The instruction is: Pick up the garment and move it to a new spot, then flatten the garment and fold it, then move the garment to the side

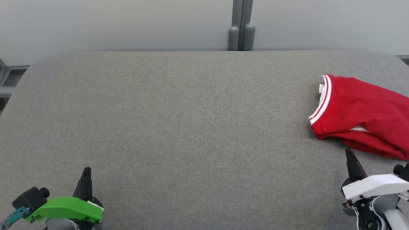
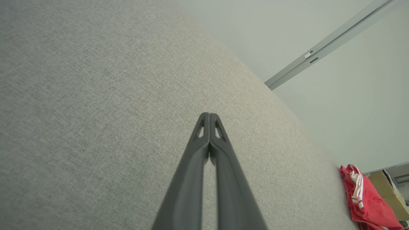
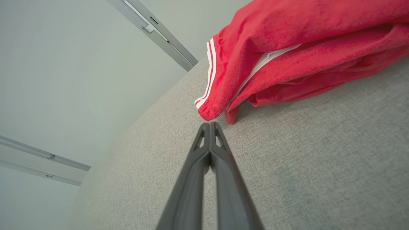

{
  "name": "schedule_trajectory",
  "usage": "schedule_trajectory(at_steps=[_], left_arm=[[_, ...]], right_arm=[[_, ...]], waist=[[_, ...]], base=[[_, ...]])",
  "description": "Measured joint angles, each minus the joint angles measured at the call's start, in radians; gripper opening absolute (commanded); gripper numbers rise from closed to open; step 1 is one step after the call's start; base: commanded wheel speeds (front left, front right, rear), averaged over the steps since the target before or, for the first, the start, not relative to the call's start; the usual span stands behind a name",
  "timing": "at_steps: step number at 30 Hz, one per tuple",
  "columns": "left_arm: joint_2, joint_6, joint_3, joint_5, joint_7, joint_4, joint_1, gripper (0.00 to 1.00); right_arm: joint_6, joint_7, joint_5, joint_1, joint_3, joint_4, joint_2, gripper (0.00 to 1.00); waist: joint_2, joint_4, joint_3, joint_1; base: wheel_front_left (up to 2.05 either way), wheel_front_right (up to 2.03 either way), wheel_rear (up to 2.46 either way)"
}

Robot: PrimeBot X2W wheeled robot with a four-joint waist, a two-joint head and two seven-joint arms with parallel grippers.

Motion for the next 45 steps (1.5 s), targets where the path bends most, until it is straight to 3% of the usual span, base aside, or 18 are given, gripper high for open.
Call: schedule_trajectory(at_steps=[45], left_arm=[[-0.031, -0.05, 0.09, -0.521, 0.137, -0.026, -0.023, 0.0]], right_arm=[[0.1, 0.138, 0.531, -0.071, -0.141, 0.034, 0.083, 0.0]], waist=[[0.0, -0.048, -0.026, 0.0]], base=[[0.0, 0.0, 0.0]])
